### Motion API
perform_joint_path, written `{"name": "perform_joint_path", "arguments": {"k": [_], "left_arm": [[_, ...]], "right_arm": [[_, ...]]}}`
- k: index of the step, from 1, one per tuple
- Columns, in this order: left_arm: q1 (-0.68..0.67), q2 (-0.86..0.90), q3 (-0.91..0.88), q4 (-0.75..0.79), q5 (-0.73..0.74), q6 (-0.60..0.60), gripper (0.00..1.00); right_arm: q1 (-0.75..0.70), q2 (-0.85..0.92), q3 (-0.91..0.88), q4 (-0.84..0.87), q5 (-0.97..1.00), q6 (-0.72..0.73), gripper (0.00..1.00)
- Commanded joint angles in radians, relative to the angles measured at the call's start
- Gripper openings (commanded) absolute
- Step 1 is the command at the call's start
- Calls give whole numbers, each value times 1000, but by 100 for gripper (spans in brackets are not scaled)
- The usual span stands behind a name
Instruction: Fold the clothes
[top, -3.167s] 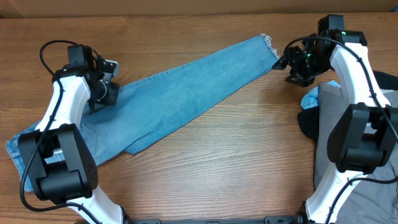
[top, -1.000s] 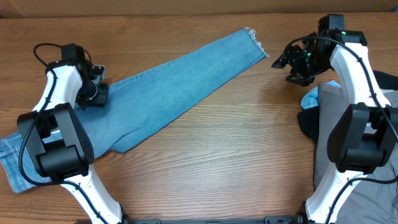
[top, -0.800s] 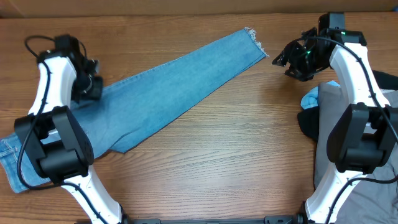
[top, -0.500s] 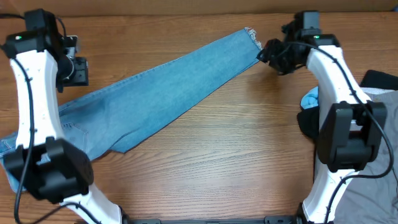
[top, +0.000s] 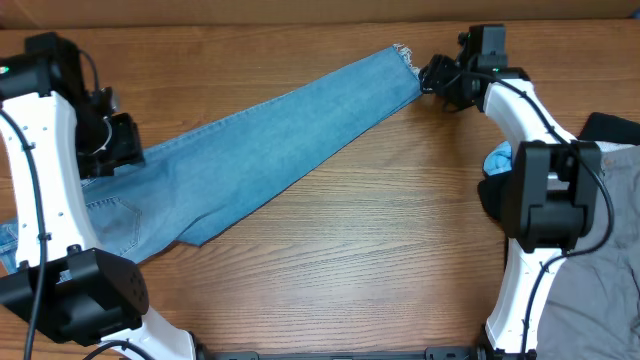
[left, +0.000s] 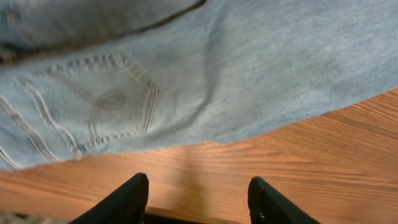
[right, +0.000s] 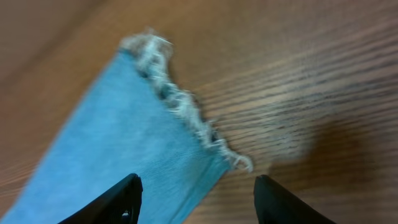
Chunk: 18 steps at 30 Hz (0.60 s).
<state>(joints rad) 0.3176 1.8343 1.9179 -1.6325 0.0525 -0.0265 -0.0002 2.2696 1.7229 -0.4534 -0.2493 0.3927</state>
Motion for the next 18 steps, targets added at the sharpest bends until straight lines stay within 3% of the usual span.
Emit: {"name": "perform_joint_path", "arguments": {"k": [1,11,18], "left_arm": [[68,-24,15,-30,65,-42,54],[180,-24,15,-57,71,-29,54],[183,-24,15,-57,55,-14,55]], "right_arm": [[0,68,-7,26,-12,8,61],[24,111,-7,69,-70,8,60],[29,112,-7,85,-69,8,50]]}}
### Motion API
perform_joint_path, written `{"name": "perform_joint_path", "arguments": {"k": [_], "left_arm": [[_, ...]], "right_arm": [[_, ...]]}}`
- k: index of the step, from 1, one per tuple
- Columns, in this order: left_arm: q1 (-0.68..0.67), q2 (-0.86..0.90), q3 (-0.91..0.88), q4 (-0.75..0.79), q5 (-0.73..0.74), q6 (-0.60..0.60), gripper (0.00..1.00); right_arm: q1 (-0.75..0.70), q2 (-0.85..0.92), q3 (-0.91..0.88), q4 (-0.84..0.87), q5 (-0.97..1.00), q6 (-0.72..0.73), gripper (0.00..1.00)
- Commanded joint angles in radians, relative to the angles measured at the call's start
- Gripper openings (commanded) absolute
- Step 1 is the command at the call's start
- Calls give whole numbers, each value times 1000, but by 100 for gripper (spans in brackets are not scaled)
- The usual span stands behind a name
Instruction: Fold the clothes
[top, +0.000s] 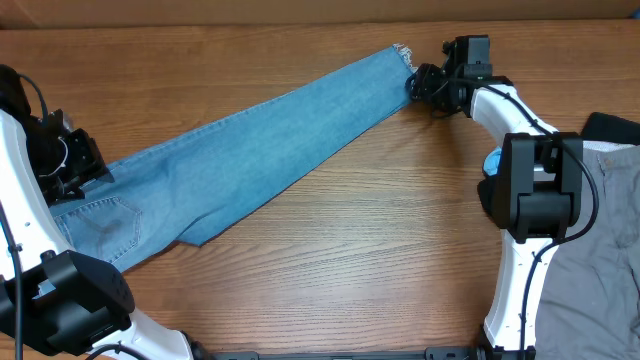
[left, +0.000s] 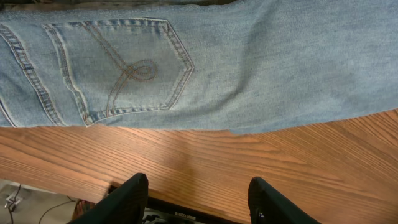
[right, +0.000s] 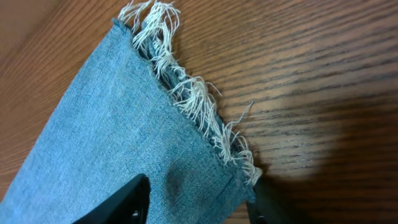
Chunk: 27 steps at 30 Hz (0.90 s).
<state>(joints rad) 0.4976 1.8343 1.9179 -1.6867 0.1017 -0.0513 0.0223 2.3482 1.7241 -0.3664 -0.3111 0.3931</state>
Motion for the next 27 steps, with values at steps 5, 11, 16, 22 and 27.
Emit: {"name": "perform_joint_path", "arguments": {"k": [5,11,16,22,27], "left_arm": [[3,-24,15,-3,-5,11,56],[3,-24,15,-2,-6,11,57],[3,-24,15,-2,-8,23,58],[3,-24,15,0,-8,31,58],[3,-24,15,0,-8,71,53]], "right_arm": [[11,34,-8,18,12,9,40],[0,24,-5,-34,188,124,4],[-80,-51,13,-148,190,169,4],[-179,-203,13,-281,215,149,4],[-220,-290,13,-364,205,94,4]]}}
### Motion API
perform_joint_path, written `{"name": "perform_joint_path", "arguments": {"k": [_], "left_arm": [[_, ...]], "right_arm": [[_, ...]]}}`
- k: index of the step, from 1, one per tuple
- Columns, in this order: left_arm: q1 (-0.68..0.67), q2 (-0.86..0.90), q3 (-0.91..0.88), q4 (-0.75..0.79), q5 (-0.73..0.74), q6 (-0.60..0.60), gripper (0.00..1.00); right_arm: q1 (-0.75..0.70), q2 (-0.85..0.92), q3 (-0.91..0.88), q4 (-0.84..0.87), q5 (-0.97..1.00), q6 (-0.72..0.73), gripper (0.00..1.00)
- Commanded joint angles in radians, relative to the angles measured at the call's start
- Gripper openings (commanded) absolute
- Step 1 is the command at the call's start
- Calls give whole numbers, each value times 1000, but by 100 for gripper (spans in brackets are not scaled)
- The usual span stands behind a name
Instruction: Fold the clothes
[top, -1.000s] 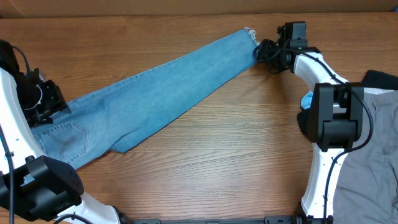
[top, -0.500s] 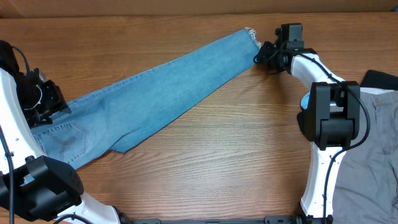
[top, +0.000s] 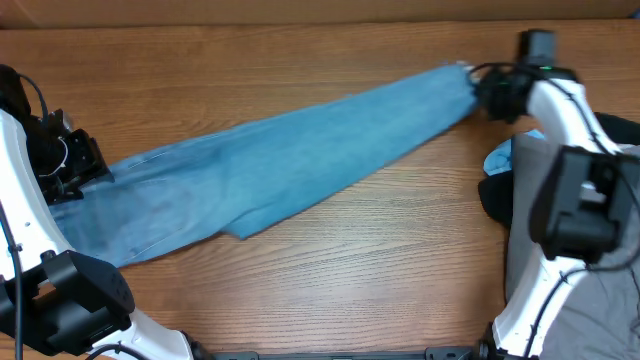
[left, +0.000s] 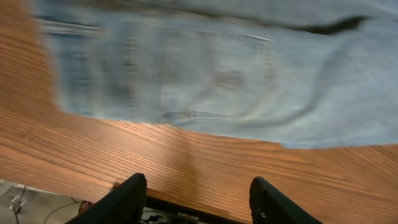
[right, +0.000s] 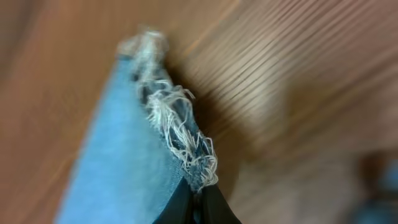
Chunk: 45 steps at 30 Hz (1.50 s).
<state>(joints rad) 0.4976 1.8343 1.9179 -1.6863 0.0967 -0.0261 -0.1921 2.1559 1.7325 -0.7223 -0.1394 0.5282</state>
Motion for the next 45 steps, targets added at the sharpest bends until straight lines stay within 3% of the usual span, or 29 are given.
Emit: {"name": "perform_joint_path", "arguments": {"k": [1,6,16,24,32,37,40,44,45], "left_arm": [[3,-24,14,0,-3,48,53],[3,-24,-44,45,-58,44,53],[80,-23,-198,372,-146,76,74],[183,-22,-290,499,149,271,73],[183,-21,-497,700,212,292,78],[183,-21,-554,801,208,294,70],[183,-21,-575,827,208,308,57],[185,-21,-586,863,207,311,13],[187,-21,-586,874,207,311,7]], "right_arm": [[-6,-106,4,-21,34,-54,4],[-6,-137,4,-60,34,-88,4],[-6,-140,4,-111,34,-92,4],[-6,-140,4,-114,34,-91,4],[-6,-140,4,-111,34,-91,4],[-6,-140,4,-111,34,-91,4],[-6,-140,4,-111,34,-91,4],[-6,-140,4,-111,34,-90,4],[-6,-140,4,-112,34,-91,4]]}}
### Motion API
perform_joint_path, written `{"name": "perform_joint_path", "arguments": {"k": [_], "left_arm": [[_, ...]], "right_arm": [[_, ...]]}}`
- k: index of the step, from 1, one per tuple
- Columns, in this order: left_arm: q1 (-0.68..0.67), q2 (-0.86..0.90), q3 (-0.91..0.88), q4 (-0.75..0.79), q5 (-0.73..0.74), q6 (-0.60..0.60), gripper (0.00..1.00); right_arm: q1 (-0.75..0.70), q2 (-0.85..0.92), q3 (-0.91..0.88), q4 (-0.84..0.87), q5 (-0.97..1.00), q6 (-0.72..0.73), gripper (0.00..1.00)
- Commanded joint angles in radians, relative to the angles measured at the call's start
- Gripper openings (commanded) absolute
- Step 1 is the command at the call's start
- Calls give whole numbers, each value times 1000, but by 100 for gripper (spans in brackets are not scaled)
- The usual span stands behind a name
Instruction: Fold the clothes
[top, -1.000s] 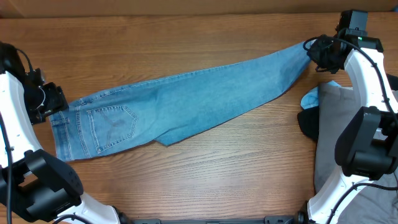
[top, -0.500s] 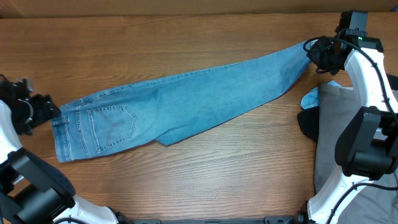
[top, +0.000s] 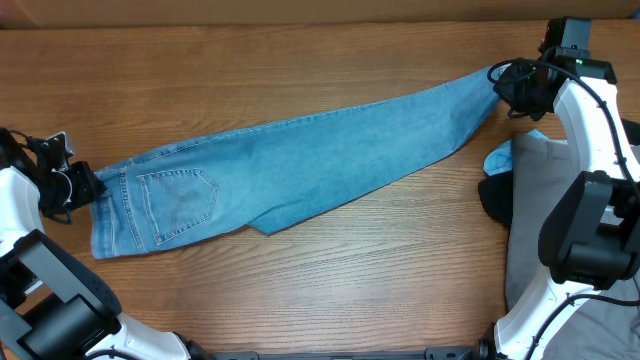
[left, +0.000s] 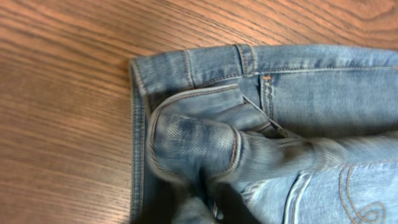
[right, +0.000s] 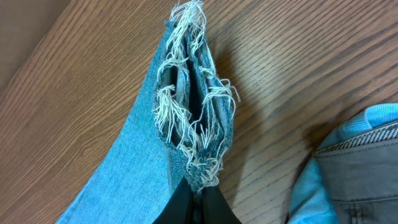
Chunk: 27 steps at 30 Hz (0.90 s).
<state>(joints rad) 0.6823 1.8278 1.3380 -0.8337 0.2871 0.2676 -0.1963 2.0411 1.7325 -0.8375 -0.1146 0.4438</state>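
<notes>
Blue jeans (top: 300, 160) lie stretched across the wooden table, back pocket (top: 178, 198) up, waist at the left and frayed hem (right: 193, 124) at the far right. My left gripper (top: 82, 187) is shut on the bunched waistband (left: 193, 143); in the left wrist view its jaws (left: 202, 211) are buried in the denim. At the other end, my right gripper (top: 503, 85) is shut on the frayed hem, pinched between its dark fingertips (right: 199, 199).
A grey garment (top: 560, 200) lies at the right edge under the right arm, with a light blue cloth (top: 498, 160) and a dark item (top: 492, 200) beside it. A cardboard wall runs along the table's far edge.
My left gripper was open near the table's left edge with the waist ahead of it; now it is shut on the waistband. The jeans lie further right and straighter, the hem nearer the right corner.
Both grippers stood open, the left over the hip of the jeans, the right at the frayed hem. Then the left was at the table's left edge and the right's jaws flanked the hem. The right then held the hem further right. Now both ends are gripped.
</notes>
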Motion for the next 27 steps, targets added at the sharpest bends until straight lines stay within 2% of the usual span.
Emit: {"name": "perform_joint_path", "arguments": {"k": [1,5,8,17,19,23,24,25,26,27], "left_arm": [[5,-15,-6,31,17,16,4],[40,-15,-5,104,-17,-97,4],[80,-15,-5,147,13,-179,4],[102,-15,-5,167,42,-148,7],[105,-15,-3,168,19,-149,4],[116,-15,21,153,25,-160,6],[117,-15,29,150,32,-160,22],[117,-15,37,142,40,-160,43],[117,-15,45,131,52,-159,55],[116,-15,51,118,60,-159,58]], "right_arm": [[-2,-25,4,2,9,-6,4],[-2,-25,4,1,9,-6,4],[-2,-25,4,2,10,-6,4],[-32,-27,4,24,-26,-17,4],[-32,-27,4,36,-48,-49,4],[-32,-31,4,47,-92,-128,4],[-32,-33,4,46,-105,-145,4],[-32,-33,4,46,-105,-146,4],[-32,-33,4,46,-105,-146,4],[-32,-33,4,46,-105,-146,4]]}}
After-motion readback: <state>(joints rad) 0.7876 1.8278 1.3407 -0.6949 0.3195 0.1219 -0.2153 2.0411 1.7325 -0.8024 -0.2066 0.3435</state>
